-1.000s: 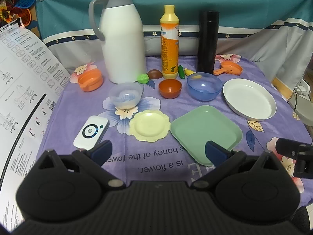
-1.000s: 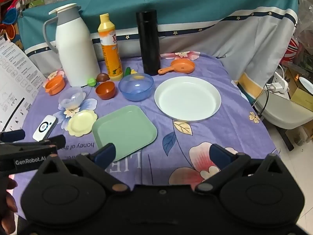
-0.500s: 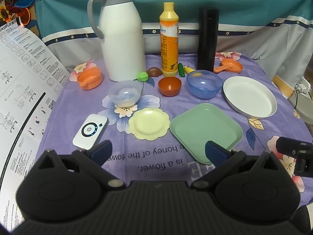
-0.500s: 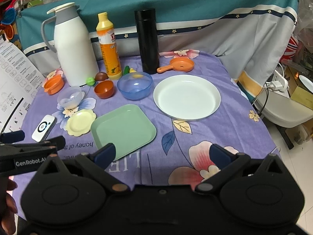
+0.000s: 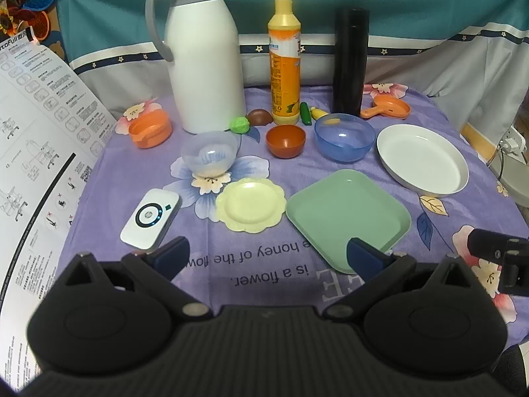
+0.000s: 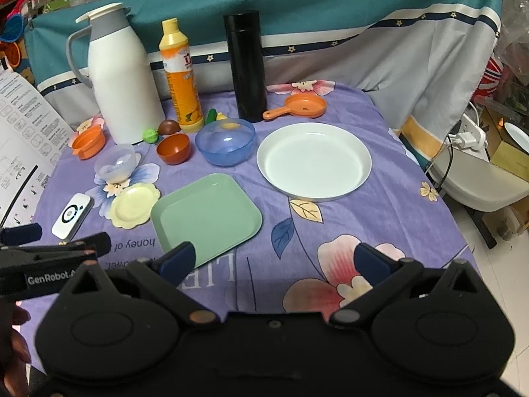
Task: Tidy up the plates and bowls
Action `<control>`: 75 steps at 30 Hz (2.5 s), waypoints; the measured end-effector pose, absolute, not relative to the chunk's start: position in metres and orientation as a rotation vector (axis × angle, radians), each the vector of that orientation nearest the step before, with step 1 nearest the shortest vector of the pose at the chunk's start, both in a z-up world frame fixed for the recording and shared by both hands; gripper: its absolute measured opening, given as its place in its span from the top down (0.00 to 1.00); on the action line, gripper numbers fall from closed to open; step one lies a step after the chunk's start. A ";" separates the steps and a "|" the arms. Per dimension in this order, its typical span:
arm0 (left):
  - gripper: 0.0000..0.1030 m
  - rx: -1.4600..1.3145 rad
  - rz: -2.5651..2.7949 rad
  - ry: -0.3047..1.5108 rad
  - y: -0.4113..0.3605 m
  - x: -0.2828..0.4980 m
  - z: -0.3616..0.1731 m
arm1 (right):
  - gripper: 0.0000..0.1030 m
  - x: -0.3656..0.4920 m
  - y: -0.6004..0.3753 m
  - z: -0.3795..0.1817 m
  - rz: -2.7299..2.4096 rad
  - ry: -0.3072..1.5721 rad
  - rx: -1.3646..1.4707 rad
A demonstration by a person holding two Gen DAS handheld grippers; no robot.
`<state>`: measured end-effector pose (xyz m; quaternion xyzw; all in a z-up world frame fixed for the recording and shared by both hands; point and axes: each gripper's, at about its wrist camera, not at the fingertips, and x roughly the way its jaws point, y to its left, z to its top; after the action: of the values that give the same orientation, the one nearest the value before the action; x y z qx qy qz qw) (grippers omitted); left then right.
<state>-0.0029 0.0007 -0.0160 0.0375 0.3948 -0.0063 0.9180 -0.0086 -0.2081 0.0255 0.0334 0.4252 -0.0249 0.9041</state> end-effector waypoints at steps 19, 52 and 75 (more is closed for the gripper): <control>0.00 0.075 -0.010 0.846 0.000 0.007 -0.021 | 0.00 0.000 -0.210 0.018 -0.054 0.912 0.073; 0.00 0.122 -0.207 0.816 -0.125 0.112 -0.050 | 0.04 0.099 -0.352 -0.026 -0.090 0.868 0.243; 0.39 0.087 -0.258 0.943 -0.186 0.168 -0.100 | 0.91 0.196 -0.405 -0.110 -0.041 0.948 0.285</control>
<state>0.1681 -0.1864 -0.1000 0.0418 0.4528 -0.1240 0.8819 0.1959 -0.4054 -0.1105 0.1367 0.4549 -0.0197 0.8798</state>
